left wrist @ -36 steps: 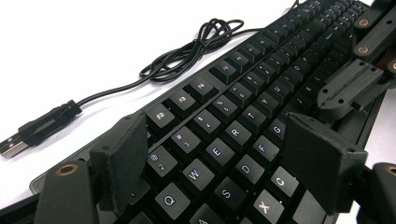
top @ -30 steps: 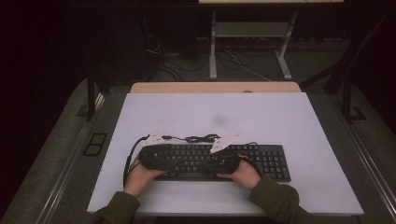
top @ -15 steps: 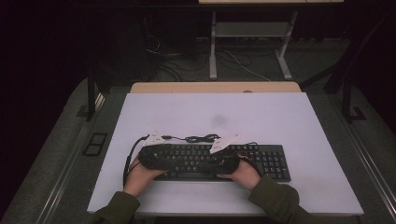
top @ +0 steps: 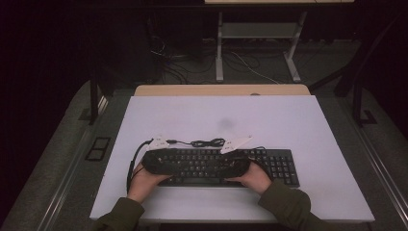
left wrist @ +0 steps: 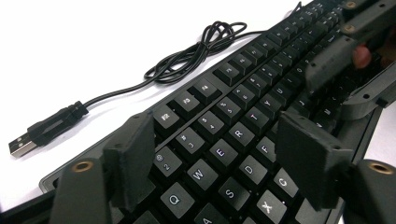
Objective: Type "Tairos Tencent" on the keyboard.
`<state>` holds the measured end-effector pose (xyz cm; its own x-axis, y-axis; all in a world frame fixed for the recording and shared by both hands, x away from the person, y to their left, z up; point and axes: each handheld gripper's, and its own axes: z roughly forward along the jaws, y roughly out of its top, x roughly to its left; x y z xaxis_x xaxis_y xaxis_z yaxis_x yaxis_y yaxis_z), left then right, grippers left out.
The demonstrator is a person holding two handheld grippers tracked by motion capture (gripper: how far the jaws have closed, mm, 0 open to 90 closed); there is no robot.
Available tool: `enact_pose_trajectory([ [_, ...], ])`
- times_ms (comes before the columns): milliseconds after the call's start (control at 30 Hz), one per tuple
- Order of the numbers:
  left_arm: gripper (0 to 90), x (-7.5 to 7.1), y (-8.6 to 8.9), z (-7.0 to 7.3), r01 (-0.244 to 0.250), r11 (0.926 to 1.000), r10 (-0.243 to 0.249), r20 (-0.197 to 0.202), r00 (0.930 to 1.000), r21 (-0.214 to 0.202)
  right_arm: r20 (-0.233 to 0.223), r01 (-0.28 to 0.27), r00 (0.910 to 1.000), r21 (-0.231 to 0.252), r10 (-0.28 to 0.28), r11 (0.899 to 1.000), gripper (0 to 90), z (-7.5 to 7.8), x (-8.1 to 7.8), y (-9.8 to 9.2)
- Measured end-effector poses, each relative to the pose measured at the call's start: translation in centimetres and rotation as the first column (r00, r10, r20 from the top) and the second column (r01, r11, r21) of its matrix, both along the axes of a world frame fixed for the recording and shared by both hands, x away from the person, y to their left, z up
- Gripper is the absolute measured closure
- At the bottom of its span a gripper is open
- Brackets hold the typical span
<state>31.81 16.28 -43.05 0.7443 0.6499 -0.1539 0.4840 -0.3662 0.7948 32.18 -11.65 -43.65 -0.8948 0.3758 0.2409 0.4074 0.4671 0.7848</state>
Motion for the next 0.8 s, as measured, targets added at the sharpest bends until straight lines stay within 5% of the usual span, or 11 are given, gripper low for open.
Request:
enact_pose_trajectory([
  [400,60.4,0.0,-0.8,0.2,0.061,0.9981,-0.061,-0.015,0.9980,-0.009,0.015,0.047,0.9988,0.020,-0.047,0.999,34.3,0.1,0.6,-1.1],
  [800,89.0,0.4,-2.0,0.5,0.116,0.9930,-0.117,-0.014,0.9931,-0.018,0.027,0.077,0.9966,0.023,-0.078,0.997,24.3,0.0,1.0,-1.9],
])
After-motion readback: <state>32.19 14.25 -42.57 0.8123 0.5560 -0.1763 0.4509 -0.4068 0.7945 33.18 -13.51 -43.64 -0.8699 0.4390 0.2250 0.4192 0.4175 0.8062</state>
